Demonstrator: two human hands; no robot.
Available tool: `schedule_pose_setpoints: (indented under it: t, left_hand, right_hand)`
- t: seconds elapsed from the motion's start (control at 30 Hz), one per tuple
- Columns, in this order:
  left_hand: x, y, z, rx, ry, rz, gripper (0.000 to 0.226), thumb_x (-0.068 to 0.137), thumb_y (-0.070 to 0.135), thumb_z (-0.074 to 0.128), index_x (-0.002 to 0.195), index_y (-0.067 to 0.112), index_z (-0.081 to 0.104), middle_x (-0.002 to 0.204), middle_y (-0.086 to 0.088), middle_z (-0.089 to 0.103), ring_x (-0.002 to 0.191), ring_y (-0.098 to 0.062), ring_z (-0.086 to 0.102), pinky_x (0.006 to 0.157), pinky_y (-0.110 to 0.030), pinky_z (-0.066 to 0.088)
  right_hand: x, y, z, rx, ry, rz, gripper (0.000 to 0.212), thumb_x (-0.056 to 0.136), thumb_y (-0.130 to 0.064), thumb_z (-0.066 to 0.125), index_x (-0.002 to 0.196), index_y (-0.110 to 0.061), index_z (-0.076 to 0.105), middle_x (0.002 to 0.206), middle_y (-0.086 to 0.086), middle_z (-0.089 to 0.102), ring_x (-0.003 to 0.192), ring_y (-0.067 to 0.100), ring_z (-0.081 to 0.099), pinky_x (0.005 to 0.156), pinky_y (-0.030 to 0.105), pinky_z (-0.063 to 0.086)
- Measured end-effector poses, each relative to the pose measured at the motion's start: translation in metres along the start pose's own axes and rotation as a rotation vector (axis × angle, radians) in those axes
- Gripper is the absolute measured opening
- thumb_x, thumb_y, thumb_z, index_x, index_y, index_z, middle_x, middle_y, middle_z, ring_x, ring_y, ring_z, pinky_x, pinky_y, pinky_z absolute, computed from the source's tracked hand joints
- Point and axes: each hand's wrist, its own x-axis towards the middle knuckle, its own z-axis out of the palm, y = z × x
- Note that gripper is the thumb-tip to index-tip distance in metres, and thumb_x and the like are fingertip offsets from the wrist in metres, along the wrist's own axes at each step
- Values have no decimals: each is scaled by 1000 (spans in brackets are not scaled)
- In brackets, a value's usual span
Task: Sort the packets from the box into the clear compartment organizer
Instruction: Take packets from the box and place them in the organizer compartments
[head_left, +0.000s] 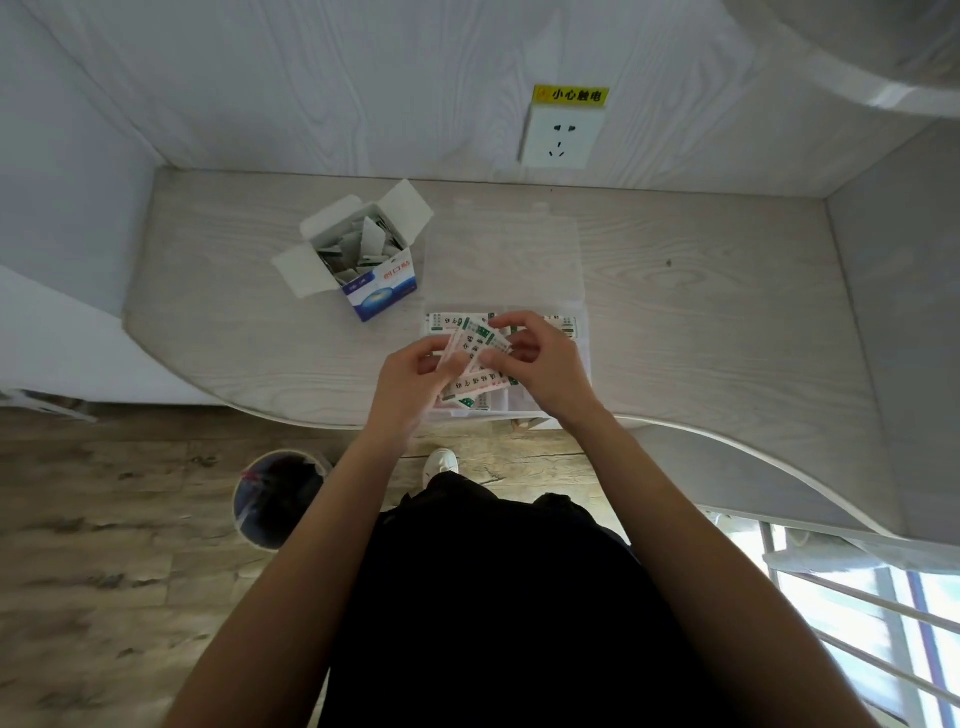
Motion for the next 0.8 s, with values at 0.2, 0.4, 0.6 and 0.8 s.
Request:
schedule_pose_setpoints:
  t: [0.2,0.4,0.6,0.8]
  left_hand:
    - [4,1,-18,-38,-31,-50,25,81,7,69,106,9,66,91,-4,72,76,-14,71,65,-26,58]
    - [14,-5,-38,344,90,163,18,87,18,64,104,16,65,101,1,69,82,-7,66,68,-25,56]
    - [21,-4,-50,502,101,216,20,89,23,60,106,19,49,112,-3,66,91,-16,65,72,-26,53]
    - [38,10,-36,830,-97,356,21,94,24,54,107,8,58,110,-5,65,87,-8,55,61,-9,37]
  right_hand:
    - [5,6,11,-22,-48,21,29,81,-15,73,108,-13,63,98,6,70,86,24,69,73,33,59]
    - [2,14,8,-28,35,43,29,86,-9,65,113,-20,61,96,6,66,84,22,68,69,28,59]
    - [-3,24,15,-174,175,-4,33,90,-11,59,120,-24,59,95,7,68,77,27,68,65,36,58]
    - [0,22,-6,-130,331,46,17,90,-9,61,97,-24,65,89,-3,65,78,16,68,60,28,58]
